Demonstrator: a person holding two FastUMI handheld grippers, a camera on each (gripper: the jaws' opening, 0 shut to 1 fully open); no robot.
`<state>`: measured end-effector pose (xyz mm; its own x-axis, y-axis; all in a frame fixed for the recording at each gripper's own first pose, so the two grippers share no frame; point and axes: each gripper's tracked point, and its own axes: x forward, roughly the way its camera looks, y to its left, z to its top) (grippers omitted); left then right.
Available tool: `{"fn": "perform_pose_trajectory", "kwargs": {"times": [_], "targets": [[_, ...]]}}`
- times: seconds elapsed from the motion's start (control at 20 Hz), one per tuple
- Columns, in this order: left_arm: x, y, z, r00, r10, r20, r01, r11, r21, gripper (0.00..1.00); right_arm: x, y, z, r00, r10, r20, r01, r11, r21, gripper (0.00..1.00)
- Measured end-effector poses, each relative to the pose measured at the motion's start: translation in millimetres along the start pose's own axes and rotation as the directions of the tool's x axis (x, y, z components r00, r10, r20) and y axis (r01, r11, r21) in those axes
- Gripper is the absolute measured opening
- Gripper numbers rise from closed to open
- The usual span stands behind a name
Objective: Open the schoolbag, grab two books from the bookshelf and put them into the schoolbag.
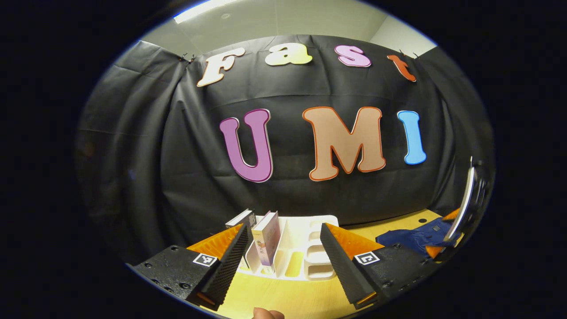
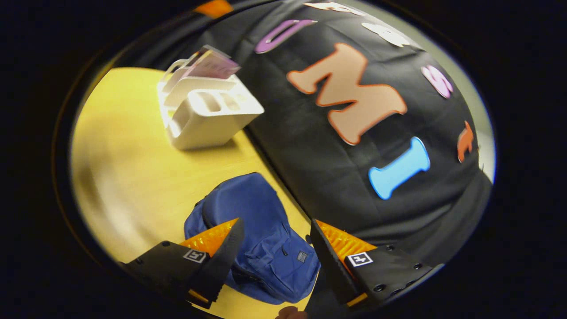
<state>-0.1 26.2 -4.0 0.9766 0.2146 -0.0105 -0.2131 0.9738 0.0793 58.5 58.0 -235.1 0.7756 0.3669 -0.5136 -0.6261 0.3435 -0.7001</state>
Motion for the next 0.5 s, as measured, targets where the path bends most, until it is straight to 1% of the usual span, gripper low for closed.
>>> {"fn": "perform_pose_trajectory", "kwargs": {"times": [0.05, 0.2, 0.3, 0.4, 0.5], "targets": [[-0.9, 3.4, -1.1, 1.000, 0.009, -0.002, -0.009, 1.000, 0.000, 0.96, 5.2, 16.5, -1.0, 0.999, 0.035, 0.000, -0.035, 0.999, -0.031, 0.87], [-3.2, 13.4, -2.1, 0.999, 0.040, -0.007, -0.040, 0.999, 0.001, 0.96, 20.7, 47.3, -15.5, 0.996, 0.082, -0.027, -0.084, 0.992, -0.092, 0.87], [-4.5, 18.5, -3.3, 0.998, 0.054, -0.012, -0.054, 0.999, 0.001, 0.96, 29.6, 59.7, -22.9, 0.994, 0.091, -0.061, -0.097, 0.988, -0.120, 0.87], [-6.1, 23.9, -5.9, 0.997, 0.071, -0.019, -0.071, 0.997, 0.002, 0.96, 39.4, 62.5, -33.8, 0.990, 0.098, -0.097, -0.112, 0.984, -0.140, 0.87], [-7.0, 27.6, -7.2, 0.996, 0.083, -0.026, -0.083, 0.997, 0.003, 0.96, 50.9, 63.6, -39.9, 0.989, 0.090, -0.115, -0.109, 0.979, -0.170, 0.88]]}}
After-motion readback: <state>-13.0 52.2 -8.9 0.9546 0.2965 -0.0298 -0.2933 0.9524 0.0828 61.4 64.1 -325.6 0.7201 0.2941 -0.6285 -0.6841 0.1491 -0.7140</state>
